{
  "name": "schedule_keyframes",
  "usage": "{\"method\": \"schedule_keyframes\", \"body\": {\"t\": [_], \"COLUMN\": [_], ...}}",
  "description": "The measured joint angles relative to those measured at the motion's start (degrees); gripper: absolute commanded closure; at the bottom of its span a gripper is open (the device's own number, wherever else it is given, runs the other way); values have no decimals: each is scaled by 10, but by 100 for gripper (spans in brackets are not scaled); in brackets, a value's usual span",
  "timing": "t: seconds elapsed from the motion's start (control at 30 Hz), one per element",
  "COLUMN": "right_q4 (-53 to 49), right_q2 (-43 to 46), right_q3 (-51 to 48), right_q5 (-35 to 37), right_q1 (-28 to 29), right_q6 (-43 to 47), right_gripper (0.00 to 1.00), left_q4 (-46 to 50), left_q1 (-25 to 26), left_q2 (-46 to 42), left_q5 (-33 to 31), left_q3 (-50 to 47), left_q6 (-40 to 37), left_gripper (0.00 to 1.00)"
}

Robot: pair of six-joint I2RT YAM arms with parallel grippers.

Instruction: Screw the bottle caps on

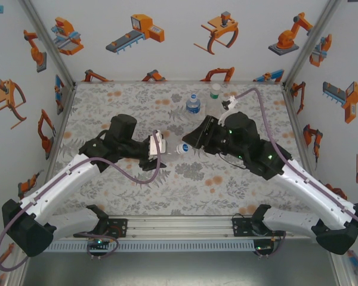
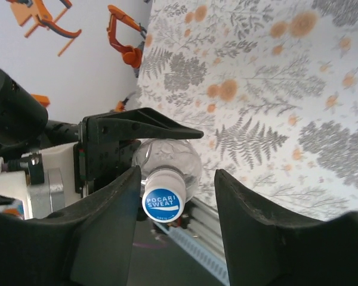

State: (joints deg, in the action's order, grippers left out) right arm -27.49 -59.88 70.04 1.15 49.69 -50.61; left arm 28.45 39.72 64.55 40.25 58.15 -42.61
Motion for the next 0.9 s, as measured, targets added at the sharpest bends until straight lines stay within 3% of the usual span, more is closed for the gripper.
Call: {"method": "schedule_keyframes", "body": {"t": [0.17,0.3,0.53,0.7,0.9], "right_q4": [-23,-31,-22,-75,-132], "right_q2": [4,2,34,28,-2], "right_q3": [14,29,27,47,65], "right_q5": [-8,-59,-207,-322,-429], "right_q1": [-2,-9,-9,-9,-9], "right_q6": [130,244,533,730,863], "right_gripper": [53,53,50,50,52], "left_q4": [34,95,263,341,405], "left_q1": [0,-1,-1,4,12], "left_q2": [26,63,146,168,186], "left_q5": [28,71,159,194,215], "left_q3": [30,76,157,167,185], "left_q6": [-3,-25,-129,-185,-233], "left_gripper": [100,100,100,100,100]}}
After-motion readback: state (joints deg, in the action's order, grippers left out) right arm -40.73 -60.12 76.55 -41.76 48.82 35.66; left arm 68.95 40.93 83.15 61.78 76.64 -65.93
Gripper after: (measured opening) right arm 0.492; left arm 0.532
